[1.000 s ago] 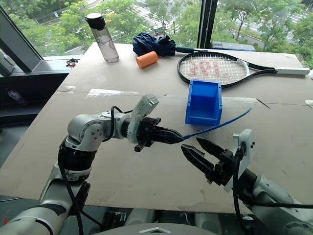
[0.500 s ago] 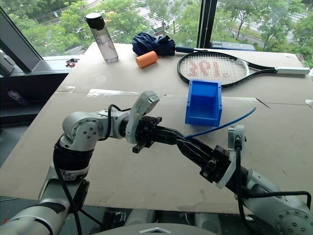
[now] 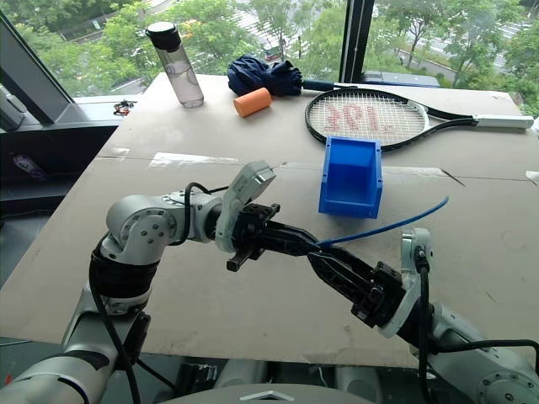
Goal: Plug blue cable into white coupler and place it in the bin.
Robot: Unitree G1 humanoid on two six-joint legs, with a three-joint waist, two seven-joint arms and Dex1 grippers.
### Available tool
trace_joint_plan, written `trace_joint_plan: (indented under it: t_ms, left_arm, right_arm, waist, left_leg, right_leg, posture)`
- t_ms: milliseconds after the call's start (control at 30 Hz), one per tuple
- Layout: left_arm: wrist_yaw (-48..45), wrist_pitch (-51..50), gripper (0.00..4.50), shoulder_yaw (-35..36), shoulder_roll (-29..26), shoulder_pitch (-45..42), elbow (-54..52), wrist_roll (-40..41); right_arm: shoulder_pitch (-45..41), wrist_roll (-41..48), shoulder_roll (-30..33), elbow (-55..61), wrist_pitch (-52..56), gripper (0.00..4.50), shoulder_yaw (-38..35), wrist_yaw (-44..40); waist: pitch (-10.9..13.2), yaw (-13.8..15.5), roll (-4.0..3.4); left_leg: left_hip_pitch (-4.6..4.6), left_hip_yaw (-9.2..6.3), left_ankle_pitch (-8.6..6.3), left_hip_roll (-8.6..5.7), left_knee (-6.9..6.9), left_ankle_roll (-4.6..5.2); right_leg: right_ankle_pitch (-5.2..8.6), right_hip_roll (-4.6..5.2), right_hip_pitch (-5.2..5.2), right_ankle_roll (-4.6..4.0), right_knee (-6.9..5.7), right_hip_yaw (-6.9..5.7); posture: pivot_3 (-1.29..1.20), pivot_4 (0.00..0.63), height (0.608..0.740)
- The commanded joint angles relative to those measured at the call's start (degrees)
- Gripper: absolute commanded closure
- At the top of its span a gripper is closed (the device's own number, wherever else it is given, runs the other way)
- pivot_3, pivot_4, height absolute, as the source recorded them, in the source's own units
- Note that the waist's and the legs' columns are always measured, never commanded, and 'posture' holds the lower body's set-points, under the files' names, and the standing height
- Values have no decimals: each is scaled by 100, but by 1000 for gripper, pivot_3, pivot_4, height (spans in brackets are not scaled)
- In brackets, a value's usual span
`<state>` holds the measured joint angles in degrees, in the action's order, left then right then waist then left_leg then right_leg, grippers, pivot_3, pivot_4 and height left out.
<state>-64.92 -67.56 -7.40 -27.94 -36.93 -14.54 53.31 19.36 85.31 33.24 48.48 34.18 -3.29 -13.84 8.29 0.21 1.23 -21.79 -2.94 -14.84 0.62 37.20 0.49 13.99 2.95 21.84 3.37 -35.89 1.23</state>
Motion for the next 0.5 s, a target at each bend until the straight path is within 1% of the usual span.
trace_joint_plan:
  t_ms: [33, 200, 333, 500]
  left_arm:
    - [-66, 105, 4500, 83, -38, -38, -95, 165]
    - [-89, 136, 4500, 47, -81, -1, -123, 182]
    - [-70, 151, 4500, 31, -84, 10, -117, 197]
    - [-66, 180, 4500, 16, -68, 19, -128, 195]
  right_arm:
    - [17, 47, -59, 148, -179, 2044, -89, -161]
    - [72, 195, -94, 179, -297, 2044, -170, -236]
    - [70, 335, 8, 270, -321, 2044, -225, -404]
    - [-27, 295, 30, 251, -338, 2044, -194, -397]
  waist:
    - [0, -1, 0]
    - [0, 1, 0]
    - [0, 1, 0]
    - [1, 0, -1]
  left_leg:
    - [0, 0, 0, 0, 0, 0]
    - [-1, -1, 0, 0, 0, 0]
    - [0, -1, 0, 0, 0, 0]
    - [0, -1, 0, 0, 0, 0]
  right_leg:
    - [6, 0, 0, -10, 0, 0]
    - [8, 0, 0, -13, 0, 0]
    - [9, 0, 0, -13, 0, 0]
    - [9, 0, 0, -12, 0, -1]
  posture:
    - [0, 150, 740]
    - [0, 150, 740]
    - [0, 150, 740]
    - [0, 150, 740]
